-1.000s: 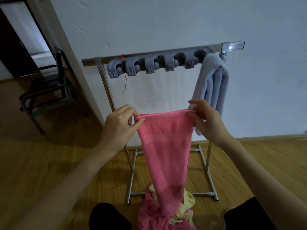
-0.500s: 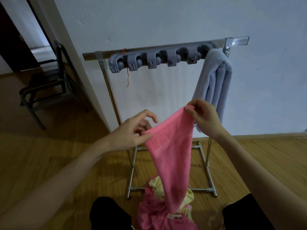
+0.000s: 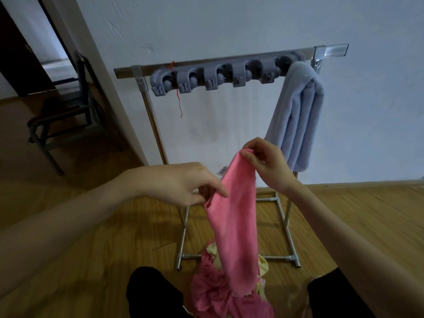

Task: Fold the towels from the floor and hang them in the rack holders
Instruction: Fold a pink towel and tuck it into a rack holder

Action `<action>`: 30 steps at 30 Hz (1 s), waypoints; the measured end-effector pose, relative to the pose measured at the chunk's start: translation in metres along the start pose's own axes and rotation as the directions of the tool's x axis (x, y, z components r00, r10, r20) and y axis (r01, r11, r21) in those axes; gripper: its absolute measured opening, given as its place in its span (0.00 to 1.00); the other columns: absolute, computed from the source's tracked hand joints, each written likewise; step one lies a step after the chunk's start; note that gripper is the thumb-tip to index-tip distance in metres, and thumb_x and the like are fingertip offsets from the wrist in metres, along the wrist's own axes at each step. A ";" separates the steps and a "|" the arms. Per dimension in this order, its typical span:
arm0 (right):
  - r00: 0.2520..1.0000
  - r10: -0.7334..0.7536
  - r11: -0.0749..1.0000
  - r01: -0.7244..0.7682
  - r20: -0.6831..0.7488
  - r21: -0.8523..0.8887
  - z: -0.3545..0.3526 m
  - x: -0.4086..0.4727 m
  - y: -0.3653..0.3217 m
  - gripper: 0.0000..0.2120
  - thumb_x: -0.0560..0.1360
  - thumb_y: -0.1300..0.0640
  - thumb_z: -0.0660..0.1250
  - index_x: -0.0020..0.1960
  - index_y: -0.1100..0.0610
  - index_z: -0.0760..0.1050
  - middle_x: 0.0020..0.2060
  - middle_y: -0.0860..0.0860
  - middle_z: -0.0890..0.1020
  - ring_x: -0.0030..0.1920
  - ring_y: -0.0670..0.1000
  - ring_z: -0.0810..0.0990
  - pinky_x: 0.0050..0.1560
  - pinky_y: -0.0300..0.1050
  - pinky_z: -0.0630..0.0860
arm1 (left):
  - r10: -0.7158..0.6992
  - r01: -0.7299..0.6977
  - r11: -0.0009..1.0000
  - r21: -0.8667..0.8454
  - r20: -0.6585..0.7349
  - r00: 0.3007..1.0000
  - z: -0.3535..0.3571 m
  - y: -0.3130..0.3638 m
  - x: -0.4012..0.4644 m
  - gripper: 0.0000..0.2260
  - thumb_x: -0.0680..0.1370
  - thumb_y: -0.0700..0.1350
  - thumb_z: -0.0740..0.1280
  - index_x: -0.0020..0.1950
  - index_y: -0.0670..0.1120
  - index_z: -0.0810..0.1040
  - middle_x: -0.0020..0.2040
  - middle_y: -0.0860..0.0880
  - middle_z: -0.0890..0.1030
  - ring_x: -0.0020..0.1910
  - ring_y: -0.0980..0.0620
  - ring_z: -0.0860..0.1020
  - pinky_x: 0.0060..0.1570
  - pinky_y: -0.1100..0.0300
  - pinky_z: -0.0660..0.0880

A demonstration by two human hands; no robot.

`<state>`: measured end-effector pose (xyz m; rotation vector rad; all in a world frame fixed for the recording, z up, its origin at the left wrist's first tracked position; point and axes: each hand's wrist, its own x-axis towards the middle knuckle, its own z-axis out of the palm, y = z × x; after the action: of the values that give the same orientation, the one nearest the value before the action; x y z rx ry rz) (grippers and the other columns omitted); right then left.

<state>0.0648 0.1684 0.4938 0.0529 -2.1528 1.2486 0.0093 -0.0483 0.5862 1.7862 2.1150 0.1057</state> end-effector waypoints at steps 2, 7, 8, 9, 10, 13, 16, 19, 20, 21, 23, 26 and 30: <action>0.999 -0.013 1.000 0.013 -0.034 -0.013 0.000 0.000 0.001 0.01 0.76 0.62 0.67 0.46 0.60 0.77 0.39 0.51 0.81 0.40 0.50 0.79 0.42 0.42 0.75 | 0.059 -0.041 0.988 0.149 -0.117 0.991 0.004 0.002 0.001 0.14 0.78 0.37 0.65 0.62 0.46 0.79 0.54 0.51 0.82 0.50 0.60 0.78 0.50 0.75 0.70; 0.996 0.009 0.999 -0.012 -0.088 -0.037 -0.002 0.000 0.002 0.02 0.75 0.60 0.70 0.45 0.59 0.80 0.39 0.50 0.83 0.40 0.51 0.79 0.41 0.51 0.76 | 0.285 -0.128 0.902 0.412 -0.346 0.894 0.010 0.001 0.001 0.06 0.76 0.43 0.69 0.51 0.46 0.83 0.53 0.47 0.78 0.52 0.51 0.76 0.51 0.60 0.73; 0.996 0.015 0.999 -0.018 -0.084 -0.036 -0.002 0.000 0.002 0.03 0.75 0.60 0.70 0.46 0.59 0.80 0.40 0.50 0.83 0.40 0.53 0.80 0.42 0.54 0.76 | 0.308 -0.137 0.894 0.428 -0.362 0.880 0.011 0.001 0.002 0.05 0.76 0.43 0.69 0.50 0.46 0.83 0.57 0.46 0.78 0.57 0.50 0.75 0.56 0.58 0.72; 0.997 0.016 0.999 -0.019 -0.082 -0.037 -0.002 0.000 0.001 0.03 0.75 0.60 0.70 0.46 0.60 0.80 0.40 0.51 0.83 0.41 0.55 0.80 0.43 0.55 0.77 | 0.328 -0.155 0.889 0.431 -0.362 0.872 0.012 0.001 0.004 0.05 0.76 0.42 0.69 0.50 0.45 0.83 0.60 0.45 0.78 0.62 0.49 0.74 0.61 0.56 0.70; 0.996 0.016 0.999 -0.019 -0.084 -0.036 -0.002 0.000 0.000 0.04 0.75 0.60 0.70 0.46 0.61 0.80 0.40 0.52 0.83 0.40 0.55 0.81 0.43 0.56 0.77 | 0.347 -0.180 0.885 0.429 -0.351 0.870 0.013 0.000 0.006 0.05 0.76 0.41 0.69 0.50 0.44 0.83 0.61 0.45 0.79 0.64 0.49 0.74 0.65 0.55 0.68; 0.992 0.036 0.999 -0.035 -0.120 0.006 -0.002 -0.002 -0.003 0.05 0.74 0.61 0.71 0.46 0.62 0.80 0.39 0.53 0.84 0.40 0.53 0.82 0.43 0.53 0.79 | 0.366 -0.203 0.878 0.433 -0.336 0.868 0.015 -0.003 0.011 0.07 0.78 0.41 0.65 0.51 0.42 0.83 0.54 0.47 0.83 0.58 0.50 0.79 0.68 0.53 0.67; 0.989 0.066 0.995 -0.056 -0.129 0.079 -0.003 -0.005 -0.007 0.05 0.73 0.60 0.73 0.44 0.61 0.80 0.34 0.50 0.83 0.35 0.46 0.81 0.36 0.42 0.78 | 0.335 -0.123 0.878 0.463 -0.410 0.848 0.017 -0.008 0.015 0.07 0.77 0.42 0.65 0.50 0.43 0.82 0.45 0.49 0.83 0.45 0.50 0.80 0.60 0.55 0.71; 0.992 0.074 0.987 -0.058 -0.103 0.148 -0.003 -0.008 -0.013 0.04 0.72 0.59 0.73 0.43 0.59 0.80 0.31 0.47 0.81 0.30 0.43 0.79 0.30 0.33 0.73 | 0.254 -0.022 0.915 0.403 -0.533 0.807 0.018 -0.013 0.019 0.08 0.78 0.44 0.64 0.50 0.44 0.82 0.42 0.50 0.83 0.42 0.52 0.79 0.54 0.56 0.69; 0.993 0.070 0.984 -0.054 -0.092 0.170 -0.003 -0.009 -0.015 0.04 0.72 0.59 0.73 0.43 0.60 0.79 0.30 0.49 0.82 0.29 0.44 0.79 0.29 0.34 0.73 | 0.228 0.001 0.927 0.375 -0.565 0.793 0.018 -0.015 0.020 0.10 0.78 0.46 0.63 0.50 0.44 0.82 0.41 0.50 0.82 0.41 0.52 0.79 0.52 0.56 0.69; 0.995 0.066 0.981 -0.050 -0.081 0.188 -0.003 -0.009 -0.018 0.05 0.72 0.60 0.73 0.43 0.61 0.79 0.30 0.51 0.82 0.28 0.46 0.79 0.28 0.35 0.74 | 0.205 0.016 0.938 0.346 -0.591 0.780 0.019 -0.016 0.022 0.11 0.78 0.46 0.62 0.50 0.44 0.82 0.41 0.50 0.82 0.40 0.52 0.78 0.50 0.56 0.68; 0.996 0.064 0.972 -0.049 -0.057 0.231 -0.003 -0.009 -0.022 0.06 0.71 0.60 0.73 0.43 0.64 0.79 0.30 0.56 0.82 0.28 0.51 0.80 0.27 0.39 0.76 | 0.176 0.028 0.953 0.302 -0.625 0.761 0.020 -0.018 0.026 0.10 0.78 0.47 0.64 0.50 0.44 0.83 0.41 0.50 0.83 0.39 0.52 0.79 0.47 0.56 0.69; 0.996 0.079 0.955 -0.064 -0.040 0.291 -0.004 -0.010 -0.025 0.08 0.70 0.61 0.74 0.44 0.66 0.79 0.31 0.57 0.83 0.28 0.54 0.80 0.28 0.40 0.77 | 0.161 0.047 0.957 0.287 -0.657 0.736 0.022 -0.016 0.032 0.11 0.77 0.48 0.65 0.49 0.44 0.83 0.42 0.50 0.84 0.39 0.52 0.80 0.46 0.54 0.72; 0.994 0.092 0.954 -0.073 -0.053 0.291 -0.003 -0.010 -0.028 0.08 0.70 0.61 0.74 0.44 0.65 0.80 0.32 0.57 0.84 0.28 0.55 0.81 0.29 0.40 0.78 | 0.155 0.069 0.956 0.287 -0.687 0.710 0.024 -0.011 0.037 0.11 0.78 0.50 0.65 0.51 0.45 0.83 0.42 0.50 0.85 0.39 0.52 0.80 0.47 0.56 0.70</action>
<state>0.0840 0.1531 0.5105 0.0439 -1.9186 1.5842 0.0020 -0.0189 0.5521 2.2221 2.7202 0.6158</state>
